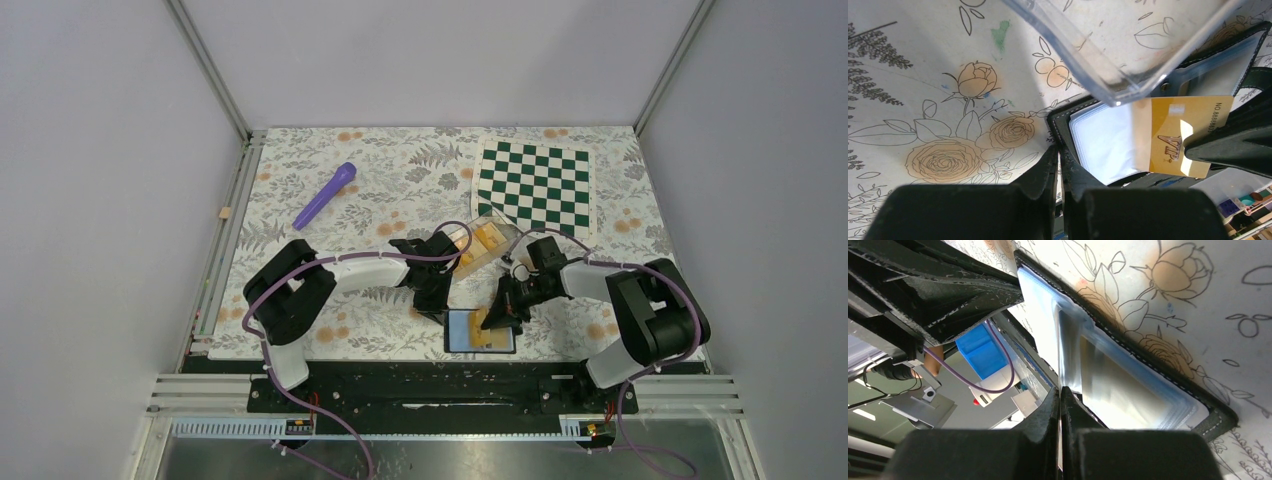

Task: Put the credit cards into the card holder
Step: Insert the credit card into the card holder.

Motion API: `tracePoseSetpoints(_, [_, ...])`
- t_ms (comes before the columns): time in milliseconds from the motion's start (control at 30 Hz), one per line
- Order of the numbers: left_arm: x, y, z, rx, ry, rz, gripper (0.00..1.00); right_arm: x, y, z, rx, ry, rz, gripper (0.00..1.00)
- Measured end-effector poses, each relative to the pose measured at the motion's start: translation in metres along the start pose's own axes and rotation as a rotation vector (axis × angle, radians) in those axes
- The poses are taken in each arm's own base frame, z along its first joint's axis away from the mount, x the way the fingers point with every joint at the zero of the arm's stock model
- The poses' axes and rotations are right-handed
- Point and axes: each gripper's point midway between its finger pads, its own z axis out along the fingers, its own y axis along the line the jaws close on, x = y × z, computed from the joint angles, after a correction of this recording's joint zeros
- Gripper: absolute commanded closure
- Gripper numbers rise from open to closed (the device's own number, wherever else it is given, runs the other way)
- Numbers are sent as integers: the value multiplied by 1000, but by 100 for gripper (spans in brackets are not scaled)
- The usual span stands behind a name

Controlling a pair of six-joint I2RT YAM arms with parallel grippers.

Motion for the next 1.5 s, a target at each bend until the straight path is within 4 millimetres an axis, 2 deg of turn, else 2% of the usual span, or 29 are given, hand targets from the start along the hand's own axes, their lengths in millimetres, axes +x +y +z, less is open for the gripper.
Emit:
tracePoseSetpoints(267, [0,0,0,-1,0,1,95,1,-3,6,8,14,13,100])
tracePoseSetpoints(567, [0,0,0,-2,0,-3,98,6,2,22,38,6,12,100])
tracePoseSetpoints(700, [0,0,0,-3,0,-8,100,8,6,28,46,-7,13,96])
tracePoseSetpoints(1000, [1,0,-1,-13,-13,-54,100,-2,13,34,50,-75,49,77])
tracePoseSetpoints(1233, [2,9,-5,-49,-47,-80,100,-5,7,35,98,-107,72,47])
tracePoseSetpoints(1367, [7,15,-8,-67,-44,-95,94,-9,12,28,136,-128,33,37])
tracePoseSetpoints(1500, [8,18,-9,-50,-49,-111,84,-10,10,21,180,-145,7,36])
